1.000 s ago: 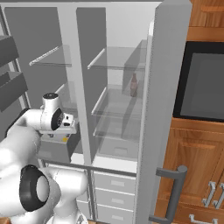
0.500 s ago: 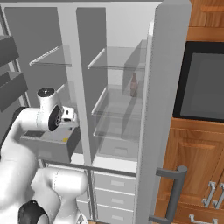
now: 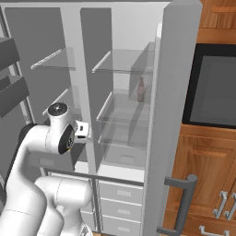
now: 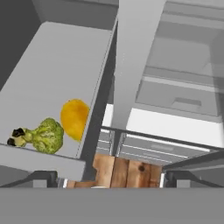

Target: Take the broccoli and mango from the fridge shelf and place them in the freezer drawer to begin freezing them.

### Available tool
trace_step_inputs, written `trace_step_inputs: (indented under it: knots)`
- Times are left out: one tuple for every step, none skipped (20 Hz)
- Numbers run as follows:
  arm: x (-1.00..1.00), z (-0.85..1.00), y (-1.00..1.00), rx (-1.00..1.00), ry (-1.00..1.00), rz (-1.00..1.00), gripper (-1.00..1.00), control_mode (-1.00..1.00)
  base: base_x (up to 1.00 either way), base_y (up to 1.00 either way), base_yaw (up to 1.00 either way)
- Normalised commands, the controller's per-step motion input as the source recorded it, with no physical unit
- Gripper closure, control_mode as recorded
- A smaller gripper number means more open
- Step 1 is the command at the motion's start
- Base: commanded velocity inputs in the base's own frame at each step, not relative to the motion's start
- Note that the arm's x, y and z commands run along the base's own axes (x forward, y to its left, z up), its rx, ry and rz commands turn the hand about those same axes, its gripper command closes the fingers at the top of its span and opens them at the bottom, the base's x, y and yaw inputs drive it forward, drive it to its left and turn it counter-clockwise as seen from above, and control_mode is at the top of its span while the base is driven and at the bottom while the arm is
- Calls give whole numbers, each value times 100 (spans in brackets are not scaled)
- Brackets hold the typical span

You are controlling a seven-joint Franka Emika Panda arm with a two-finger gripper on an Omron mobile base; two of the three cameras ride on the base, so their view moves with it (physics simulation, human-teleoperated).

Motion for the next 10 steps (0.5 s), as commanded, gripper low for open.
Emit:
trace_step_inputs:
  knots:
    - [-1,26,-47,6,-2,-4,-100,-100,0,0,0]
    - [0,28,-46,6,-4,-5,-100,-100,0,0,0]
    - [0,24,-37,7,-4,-2,-100,-100,0,0,0]
    - [-7,15,-30,5,-18,-4,-100,-100,0,0,0]
    - [0,0,-26,13,0,0,-100,-100,0,0,0]
    - [0,0,-20,9,0,0,-100,-100,0,0,0]
    - [0,0,-12,5,0,0,-100,-100,0,0,0]
    - [0,0,-12,5,0,0,-100,-100,0,0,0]
    - [0,0,-21,7,0,0,-100,-100,0,0,0]
    - [0,0,-21,7,0,0,-100,-100,0,0,0]
